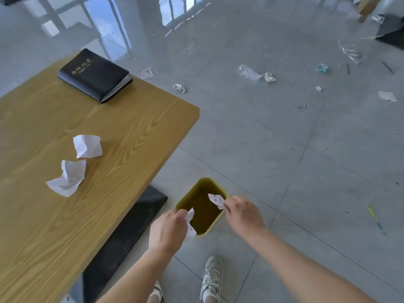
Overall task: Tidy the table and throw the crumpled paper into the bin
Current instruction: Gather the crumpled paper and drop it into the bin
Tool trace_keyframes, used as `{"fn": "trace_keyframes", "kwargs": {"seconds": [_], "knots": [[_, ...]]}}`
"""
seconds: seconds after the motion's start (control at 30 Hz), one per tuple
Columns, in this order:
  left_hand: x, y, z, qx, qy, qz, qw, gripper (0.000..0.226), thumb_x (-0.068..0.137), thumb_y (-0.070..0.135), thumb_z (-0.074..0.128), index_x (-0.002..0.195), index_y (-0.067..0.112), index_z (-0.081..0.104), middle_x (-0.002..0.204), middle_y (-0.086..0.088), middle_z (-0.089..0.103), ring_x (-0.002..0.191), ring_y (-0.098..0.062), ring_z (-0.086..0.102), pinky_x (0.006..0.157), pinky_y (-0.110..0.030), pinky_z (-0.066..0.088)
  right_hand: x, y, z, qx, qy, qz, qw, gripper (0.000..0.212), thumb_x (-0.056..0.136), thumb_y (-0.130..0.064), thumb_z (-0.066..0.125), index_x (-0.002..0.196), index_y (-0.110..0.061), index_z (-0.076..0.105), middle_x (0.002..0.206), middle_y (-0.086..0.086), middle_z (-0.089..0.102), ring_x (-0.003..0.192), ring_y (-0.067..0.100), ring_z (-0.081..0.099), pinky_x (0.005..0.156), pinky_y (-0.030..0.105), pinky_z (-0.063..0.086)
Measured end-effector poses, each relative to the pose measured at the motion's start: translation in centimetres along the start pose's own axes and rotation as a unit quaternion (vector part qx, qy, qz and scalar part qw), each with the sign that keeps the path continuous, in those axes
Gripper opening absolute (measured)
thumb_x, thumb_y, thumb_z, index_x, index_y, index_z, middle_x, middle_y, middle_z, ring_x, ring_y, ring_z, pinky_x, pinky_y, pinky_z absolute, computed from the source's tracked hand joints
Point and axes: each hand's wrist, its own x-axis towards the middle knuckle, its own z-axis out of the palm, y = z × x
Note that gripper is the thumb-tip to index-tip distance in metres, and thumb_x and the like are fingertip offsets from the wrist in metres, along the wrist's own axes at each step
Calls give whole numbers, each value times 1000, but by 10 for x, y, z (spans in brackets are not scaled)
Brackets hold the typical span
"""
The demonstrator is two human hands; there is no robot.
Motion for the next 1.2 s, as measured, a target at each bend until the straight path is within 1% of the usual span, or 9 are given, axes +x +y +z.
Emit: {"fn": "trace_keyframes", "kwargs": {"seconds": [0.1, 0.27, 0.4, 0.57, 0.8, 0.87, 0.93, 1.1, 1.2], "knots": [[20, -14, 41, 33, -32, -2, 999, 14, 99, 28, 52, 91, 27, 64, 79, 9, 60, 66, -12, 59, 55, -17, 40, 18, 19, 37, 12, -21, 13, 1000, 16, 97, -25, 50, 97, -14, 63, 93, 4, 63, 79, 23, 54, 62, 28, 35], [50, -43, 98, 95, -86, -9, 992, 16, 100, 27, 48, 93, 24, 62, 82, 5, 61, 69, -14, 60, 63, -27, 54, 40, 35, 100, 5, -62, 51, 997, 17, 98, -21, 48, 90, -13, 61, 88, 6, 62, 68, 21, 44, 58, 29, 32], [73, -60, 142, 107, -107, 1, 989, 13, 99, 25, 51, 92, 23, 62, 79, 5, 58, 68, -13, 57, 58, -24, 42, 57, 45, 144, 26, -90, 72, 993, 19, 98, -21, 46, 93, -12, 61, 92, 8, 61, 80, 28, 56, 61, 32, 38], [97, -74, 191, 121, -126, 10, 985, 17, 100, 21, 49, 92, 21, 64, 77, 3, 59, 66, -13, 58, 57, -24, 43, 82, 56, 189, 37, -111, 85, 989, 17, 97, -20, 46, 97, -12, 61, 94, 8, 60, 86, 30, 59, 64, 32, 39], [122, -94, 247, 177, -183, 55, 965, 9, 95, 28, 60, 89, 22, 62, 75, 5, 58, 64, -13, 55, 56, -24, 47, 98, 77, 242, 125, -118, 192, 966, 22, 95, -25, 50, 80, -13, 62, 81, 5, 63, 73, 28, 53, 58, 30, 35], [130, -98, 260, 185, -180, 53, 965, 9, 94, 28, 61, 88, 22, 62, 74, 5, 58, 62, -13, 54, 54, -23, 43, 105, 80, 252, 130, -113, 203, 964, 26, 97, -27, 49, 75, -15, 56, 77, 4, 59, 70, 27, 51, 56, 30, 32], [138, -100, 271, 186, -180, 56, 964, 7, 93, 28, 63, 89, 22, 63, 75, 5, 60, 63, -14, 55, 56, -22, 46, 114, 81, 259, 130, -111, 198, 965, 26, 97, -27, 48, 72, -18, 51, 76, 3, 57, 70, 26, 50, 57, 29, 32], [153, -107, 289, 181, -165, 55, 968, 8, 95, 24, 60, 100, 22, 66, 79, 4, 61, 67, -14, 58, 63, -27, 57, 131, 76, 272, 129, -94, 179, 971, 22, 96, -23, 50, 77, -16, 57, 82, 2, 62, 73, 24, 54, 58, 30, 35], [158, -111, 297, 182, -159, 48, 969, 9, 96, 22, 58, 101, 22, 65, 79, 3, 59, 68, -15, 58, 64, -31, 58, 135, 75, 280, 109, -104, 158, 976, 20, 97, -23, 49, 93, -12, 65, 93, 3, 63, 82, 24, 57, 63, 32, 39]]}}
